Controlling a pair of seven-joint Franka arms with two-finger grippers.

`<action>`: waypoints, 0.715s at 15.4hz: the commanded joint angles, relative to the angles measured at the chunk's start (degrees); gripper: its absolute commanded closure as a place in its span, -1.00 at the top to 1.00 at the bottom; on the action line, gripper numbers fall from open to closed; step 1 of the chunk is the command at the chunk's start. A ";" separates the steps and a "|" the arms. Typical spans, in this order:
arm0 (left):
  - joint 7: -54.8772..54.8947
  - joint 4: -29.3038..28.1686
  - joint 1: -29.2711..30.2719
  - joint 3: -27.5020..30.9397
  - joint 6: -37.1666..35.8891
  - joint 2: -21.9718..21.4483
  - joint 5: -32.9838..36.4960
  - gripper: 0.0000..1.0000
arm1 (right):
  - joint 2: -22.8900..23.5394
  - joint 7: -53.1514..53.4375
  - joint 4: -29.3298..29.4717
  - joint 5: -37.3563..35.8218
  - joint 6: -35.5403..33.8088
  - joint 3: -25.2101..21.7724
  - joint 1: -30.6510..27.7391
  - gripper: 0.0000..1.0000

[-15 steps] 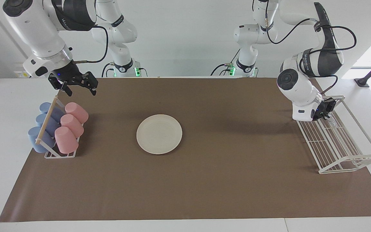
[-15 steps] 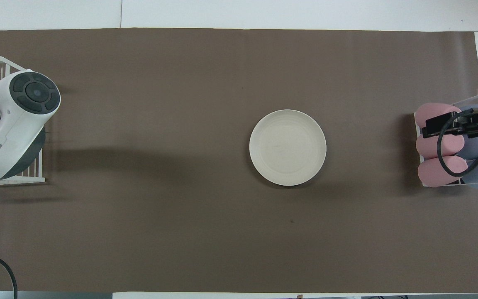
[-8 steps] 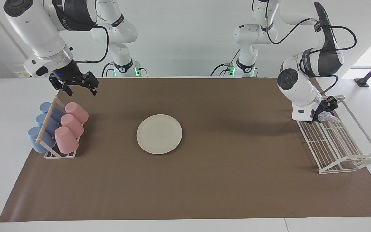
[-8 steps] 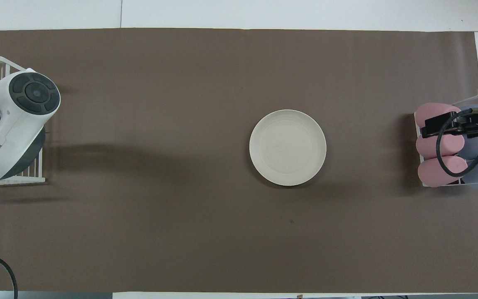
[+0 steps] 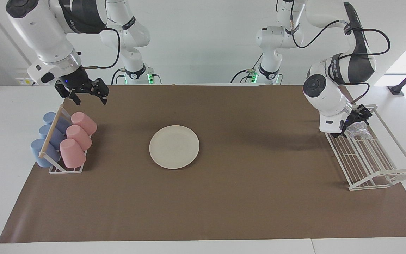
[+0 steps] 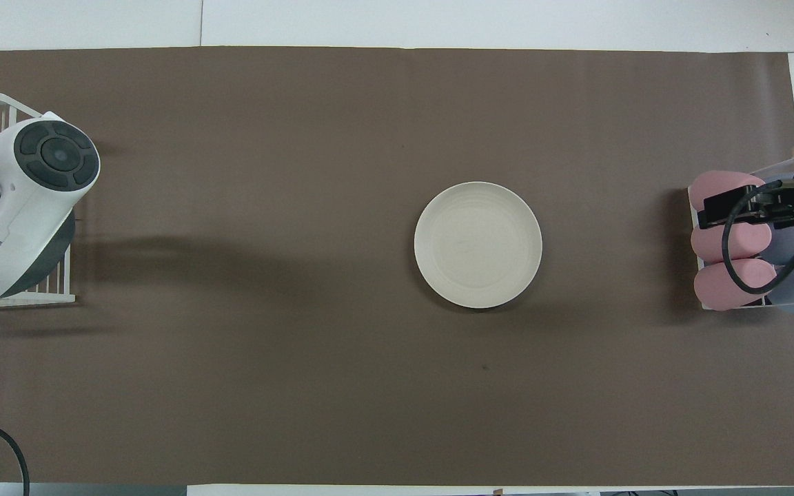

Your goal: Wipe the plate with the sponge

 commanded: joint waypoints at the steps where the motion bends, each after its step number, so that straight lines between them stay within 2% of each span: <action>1: -0.67 0.62 -0.40 0.14 0.49 0.41 -2.03 1.00 | -0.40 1.44 0.33 -0.53 -0.87 0.17 0.08 1.00; 3: -0.58 1.23 -0.49 0.14 0.23 0.41 -2.90 1.00 | -0.48 1.44 0.33 -0.53 -0.87 0.17 0.08 1.00; 7: -0.40 4.83 -0.66 -0.12 -2.49 0.41 -9.92 1.00 | -0.40 1.44 0.42 -0.53 -0.87 0.17 0.08 1.00; 11: 0.12 8.08 -1.28 -0.12 -5.22 -0.46 -20.54 1.00 | -0.48 1.44 0.33 -0.53 -0.87 0.17 0.08 1.00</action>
